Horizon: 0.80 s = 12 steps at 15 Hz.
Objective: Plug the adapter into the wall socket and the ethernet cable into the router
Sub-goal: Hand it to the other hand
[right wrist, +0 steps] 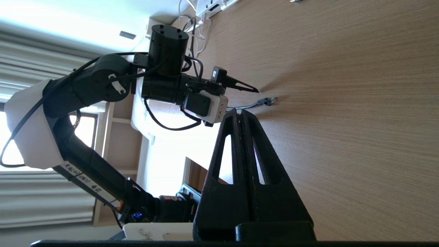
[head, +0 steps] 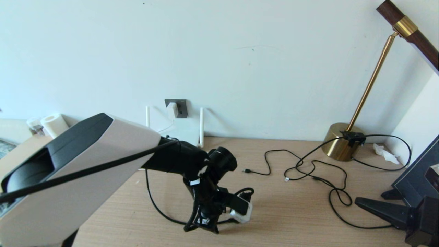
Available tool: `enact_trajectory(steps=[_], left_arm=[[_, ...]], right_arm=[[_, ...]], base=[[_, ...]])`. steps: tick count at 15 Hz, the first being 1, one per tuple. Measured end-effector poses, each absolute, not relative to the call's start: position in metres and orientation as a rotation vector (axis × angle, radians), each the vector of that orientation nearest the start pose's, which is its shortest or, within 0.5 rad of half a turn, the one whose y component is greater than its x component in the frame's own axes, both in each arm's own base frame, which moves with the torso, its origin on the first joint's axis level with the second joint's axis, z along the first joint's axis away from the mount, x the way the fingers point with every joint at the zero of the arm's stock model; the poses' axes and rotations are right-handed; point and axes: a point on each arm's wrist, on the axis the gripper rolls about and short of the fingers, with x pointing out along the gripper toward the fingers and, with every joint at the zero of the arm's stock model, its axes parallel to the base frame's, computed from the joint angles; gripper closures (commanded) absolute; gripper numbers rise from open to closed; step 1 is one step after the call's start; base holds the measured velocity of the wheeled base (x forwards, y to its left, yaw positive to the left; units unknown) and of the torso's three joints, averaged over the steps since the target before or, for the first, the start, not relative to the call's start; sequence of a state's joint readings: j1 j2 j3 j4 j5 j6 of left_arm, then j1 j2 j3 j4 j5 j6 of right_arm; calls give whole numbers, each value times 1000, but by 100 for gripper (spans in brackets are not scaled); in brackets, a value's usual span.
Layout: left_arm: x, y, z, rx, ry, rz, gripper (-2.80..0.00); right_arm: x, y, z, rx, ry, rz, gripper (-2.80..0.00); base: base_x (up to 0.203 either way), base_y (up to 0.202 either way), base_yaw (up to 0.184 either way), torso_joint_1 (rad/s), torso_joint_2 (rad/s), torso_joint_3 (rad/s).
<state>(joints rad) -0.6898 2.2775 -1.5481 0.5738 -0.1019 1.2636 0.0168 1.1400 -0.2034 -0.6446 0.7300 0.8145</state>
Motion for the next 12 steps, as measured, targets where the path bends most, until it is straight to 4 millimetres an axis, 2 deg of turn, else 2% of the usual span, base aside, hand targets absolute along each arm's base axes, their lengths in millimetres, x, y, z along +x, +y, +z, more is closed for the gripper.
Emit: enact_trajectory(steps=[9, 11, 12], left_arm=[[309, -260, 69, 1401, 696, -1436, 0], [306, -257, 80, 1397, 692, -1431, 0], [306, -256, 95, 1380, 662, -1419, 0]], right_arm=[[131, 17, 149, 874, 568, 592, 0], [132, 17, 153, 869, 553, 602, 0], [133, 18, 158, 864, 537, 614, 0]], base=[[0, 0, 0, 0, 0, 0], [0, 0, 0, 0, 0, 0], [0, 0, 0, 0, 0, 0]])
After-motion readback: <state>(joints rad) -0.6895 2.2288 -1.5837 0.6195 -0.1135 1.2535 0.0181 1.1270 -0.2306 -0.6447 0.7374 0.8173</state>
